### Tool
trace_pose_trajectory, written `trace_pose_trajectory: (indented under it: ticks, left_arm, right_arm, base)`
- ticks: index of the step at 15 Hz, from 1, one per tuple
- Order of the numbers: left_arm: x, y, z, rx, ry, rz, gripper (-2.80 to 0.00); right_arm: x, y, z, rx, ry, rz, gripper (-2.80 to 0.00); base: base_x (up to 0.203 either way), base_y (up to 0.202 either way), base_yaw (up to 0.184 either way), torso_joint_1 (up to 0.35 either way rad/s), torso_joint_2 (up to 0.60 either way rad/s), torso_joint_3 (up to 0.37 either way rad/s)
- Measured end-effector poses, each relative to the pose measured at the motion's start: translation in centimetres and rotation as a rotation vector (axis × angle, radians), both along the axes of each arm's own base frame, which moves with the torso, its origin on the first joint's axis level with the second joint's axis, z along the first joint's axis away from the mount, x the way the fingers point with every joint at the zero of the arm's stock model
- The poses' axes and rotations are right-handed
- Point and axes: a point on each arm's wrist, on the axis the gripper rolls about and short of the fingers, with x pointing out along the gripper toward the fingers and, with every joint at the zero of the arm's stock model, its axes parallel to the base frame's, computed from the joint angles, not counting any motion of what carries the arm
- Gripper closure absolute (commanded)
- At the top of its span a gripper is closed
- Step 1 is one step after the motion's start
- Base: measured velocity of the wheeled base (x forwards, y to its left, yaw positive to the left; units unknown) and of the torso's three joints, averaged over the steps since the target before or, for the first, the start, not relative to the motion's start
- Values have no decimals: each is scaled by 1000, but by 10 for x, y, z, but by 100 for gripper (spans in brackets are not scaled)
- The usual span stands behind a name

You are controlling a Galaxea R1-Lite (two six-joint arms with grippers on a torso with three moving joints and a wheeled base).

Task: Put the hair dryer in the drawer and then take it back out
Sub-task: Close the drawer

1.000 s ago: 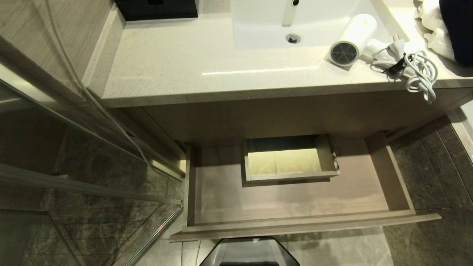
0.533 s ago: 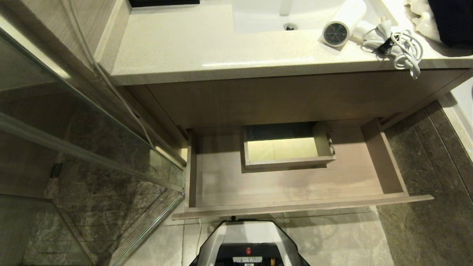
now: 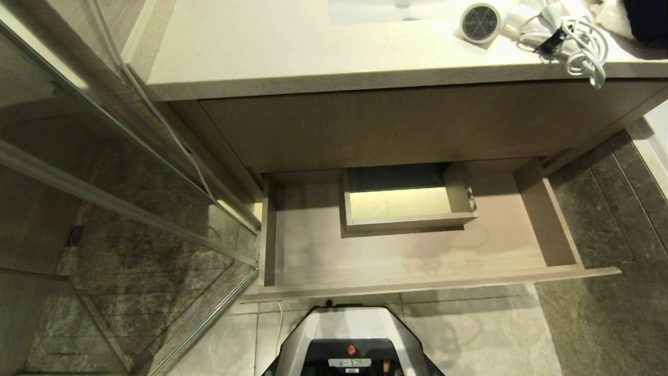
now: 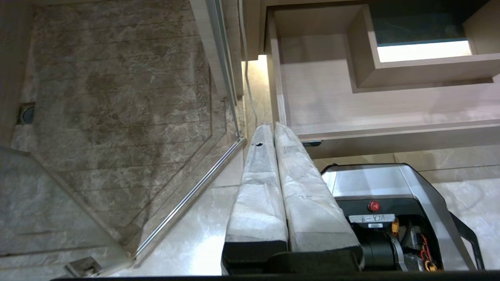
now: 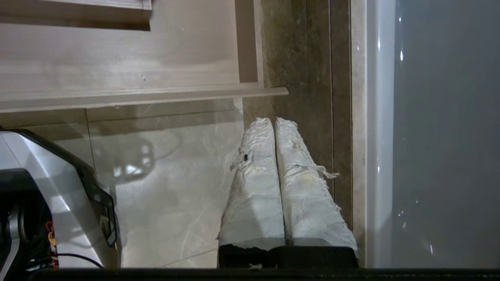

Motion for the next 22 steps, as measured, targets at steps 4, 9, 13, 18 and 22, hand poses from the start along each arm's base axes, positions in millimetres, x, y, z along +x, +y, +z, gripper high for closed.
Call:
trace_pose_trajectory:
  ticks: [4, 9, 13, 18, 22]
  left_arm:
    - [0, 0, 0, 0, 1, 0, 0]
    - [0, 0, 0, 0, 1, 1, 0]
    - [0, 0, 0, 0, 0, 0, 0]
    - [0, 0, 0, 0, 1, 0, 0]
    - [0, 0, 0, 0, 0, 0, 0]
  right_arm:
    - [-1, 0, -1, -8, -7, -21, 0]
    - [0, 0, -4, -13, -18, -29, 0]
    - [0, 1, -7, -11, -19, -18, 0]
    - [0, 1, -9, 5, -20, -24, 0]
    - [-1, 1, -9, 6, -19, -23, 0]
  base:
    - [0, 0, 0, -212, 357, 143]
    - [0, 0, 0, -287, 460, 175]
    - [0, 0, 0, -348, 539, 182]
    - [0, 0, 0, -291, 454, 158]
    - [0, 0, 0, -70, 403, 317]
